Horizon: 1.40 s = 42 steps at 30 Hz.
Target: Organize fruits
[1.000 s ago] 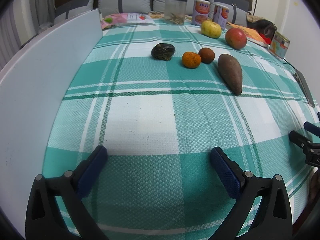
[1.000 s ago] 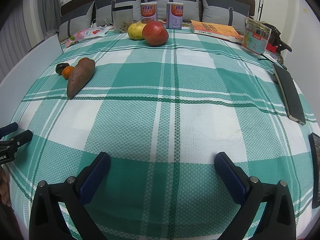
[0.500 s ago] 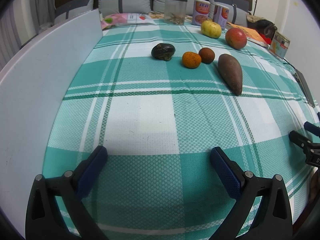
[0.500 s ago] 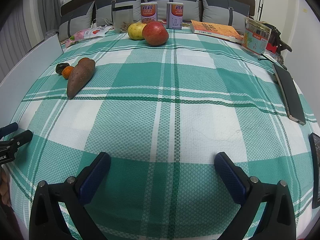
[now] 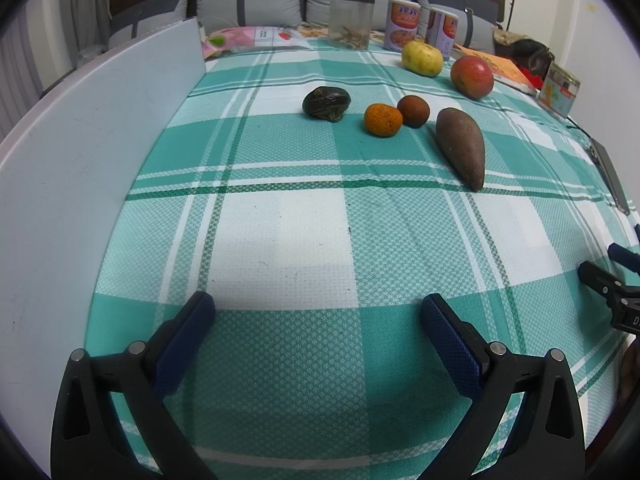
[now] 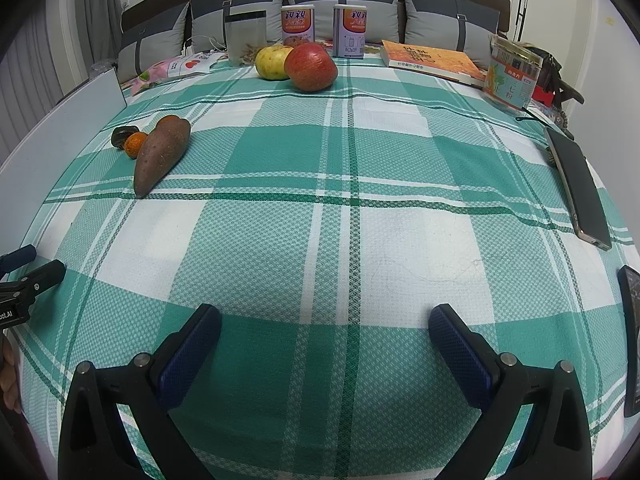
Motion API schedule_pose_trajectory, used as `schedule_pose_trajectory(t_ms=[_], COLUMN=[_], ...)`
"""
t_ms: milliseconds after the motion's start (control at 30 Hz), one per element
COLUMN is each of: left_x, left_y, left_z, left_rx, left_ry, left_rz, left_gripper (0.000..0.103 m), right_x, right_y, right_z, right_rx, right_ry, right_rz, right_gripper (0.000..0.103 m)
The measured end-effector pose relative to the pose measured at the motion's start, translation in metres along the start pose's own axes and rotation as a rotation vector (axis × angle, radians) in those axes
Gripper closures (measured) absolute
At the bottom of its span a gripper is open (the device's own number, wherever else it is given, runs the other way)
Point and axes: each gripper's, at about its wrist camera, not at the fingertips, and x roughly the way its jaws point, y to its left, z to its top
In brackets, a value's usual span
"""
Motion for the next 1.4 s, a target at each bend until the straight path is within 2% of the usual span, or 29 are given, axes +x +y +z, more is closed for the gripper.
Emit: schedule_pose_trajectory(t_ms=[567, 700, 833, 967, 1133, 1267, 1367, 1400], left_x=[0.0, 0.0, 0.007, 0.018, 0.049, 0.078, 0.088, 0.089], left_y=[0.0, 0.004, 0.016, 0.027, 0.018, 0.017, 0.021, 0.022], left_z=[0.001, 0.006, 0.04, 0.094, 0.143, 0.155, 0.155, 0.154], left_rx=[-0.002, -0.005, -0.052, -0.133, -0.116, -0.137, -0.159, -0.162], left_ry=[0.0, 0.017, 0.052, 0.028, 0.035, 0.073, 0.081, 0.083], left_rz=[-0.003, -0.035, -0.137, -0.179, -0.16, -0.144, -0.145, -0.157], left_gripper=[0.001, 0.001, 0.002, 0.002, 0.004, 0.027, 0.037, 0.053], right_x=[0.0, 0.0, 0.001, 0.0, 0.001, 0.0, 0.001, 0.001], right_y=[0.0, 0.0, 0.0, 0.001, 0.001, 0.001, 0.001, 0.001], right_z=[0.0, 0.0, 0.0, 0.0, 0.0, 0.0, 0.0, 0.0], right_rx=[-0.001, 0.0, -0.001, -0.001, -0.001, -0.001, -0.001, -0.001], right_ry=[0.0, 0.0, 0.0, 0.0, 0.0, 0.0, 0.0, 0.0], right_rz=[0.0, 0.0, 0.0, 0.0, -0.001, 0.0, -0.001, -0.001], right_gripper=[0.0, 0.0, 0.0, 0.0, 0.0, 0.0, 0.0, 0.0])
